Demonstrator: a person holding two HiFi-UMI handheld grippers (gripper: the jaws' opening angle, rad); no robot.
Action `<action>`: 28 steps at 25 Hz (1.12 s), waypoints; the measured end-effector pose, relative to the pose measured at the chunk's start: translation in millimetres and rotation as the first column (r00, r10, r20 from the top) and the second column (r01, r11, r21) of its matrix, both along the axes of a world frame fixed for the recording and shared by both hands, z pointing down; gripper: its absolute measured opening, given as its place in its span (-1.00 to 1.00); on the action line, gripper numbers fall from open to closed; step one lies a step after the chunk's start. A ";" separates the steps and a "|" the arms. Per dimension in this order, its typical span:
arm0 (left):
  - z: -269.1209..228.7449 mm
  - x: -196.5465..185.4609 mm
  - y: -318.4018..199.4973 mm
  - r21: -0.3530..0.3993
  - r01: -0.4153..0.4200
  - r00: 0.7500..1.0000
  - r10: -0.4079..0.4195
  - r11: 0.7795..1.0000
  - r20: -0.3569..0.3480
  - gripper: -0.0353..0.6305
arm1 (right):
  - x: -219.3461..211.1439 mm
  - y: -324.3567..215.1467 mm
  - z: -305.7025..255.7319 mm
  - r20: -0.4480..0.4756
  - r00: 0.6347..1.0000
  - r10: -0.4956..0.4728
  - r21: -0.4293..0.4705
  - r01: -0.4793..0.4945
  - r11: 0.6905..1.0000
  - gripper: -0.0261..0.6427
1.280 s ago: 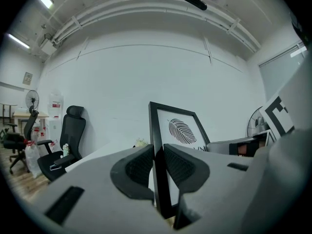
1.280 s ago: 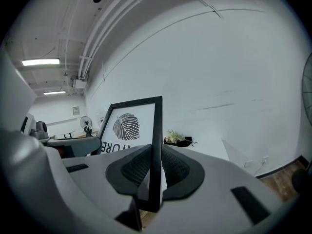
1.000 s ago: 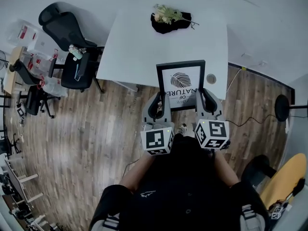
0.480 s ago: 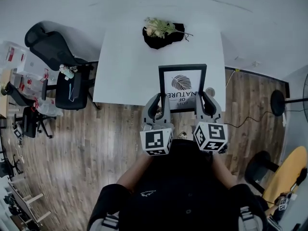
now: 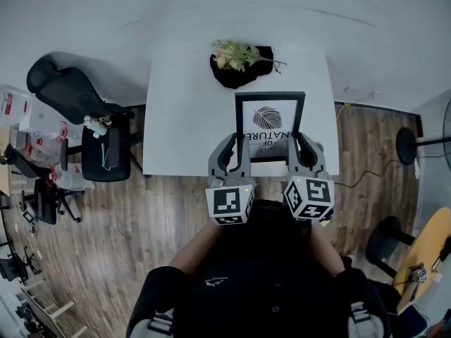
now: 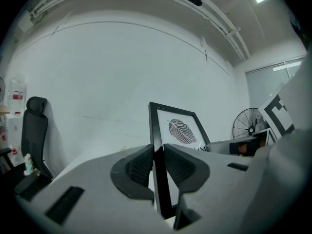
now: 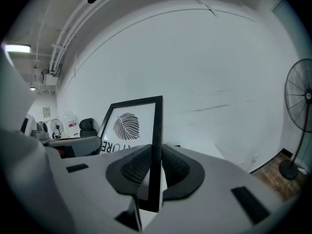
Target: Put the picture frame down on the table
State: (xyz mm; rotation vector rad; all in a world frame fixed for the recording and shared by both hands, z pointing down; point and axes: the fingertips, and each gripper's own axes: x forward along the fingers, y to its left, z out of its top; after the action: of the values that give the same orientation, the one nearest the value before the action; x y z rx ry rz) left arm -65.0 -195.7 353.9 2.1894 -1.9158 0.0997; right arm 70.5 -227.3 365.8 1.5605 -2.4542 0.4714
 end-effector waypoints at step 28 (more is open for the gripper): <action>87.2 -99.4 -15.3 -0.180 0.095 0.991 -0.110 0.979 -0.073 -0.67 | -103.6 -30.1 81.6 -0.061 0.988 -0.143 -0.174 0.131 0.976 -0.72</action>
State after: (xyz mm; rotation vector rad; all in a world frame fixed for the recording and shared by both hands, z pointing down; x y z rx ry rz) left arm -164.4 -211.0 441.1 1.9476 -1.8932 0.1527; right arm -33.1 -257.4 447.4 1.3089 -2.3769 0.5718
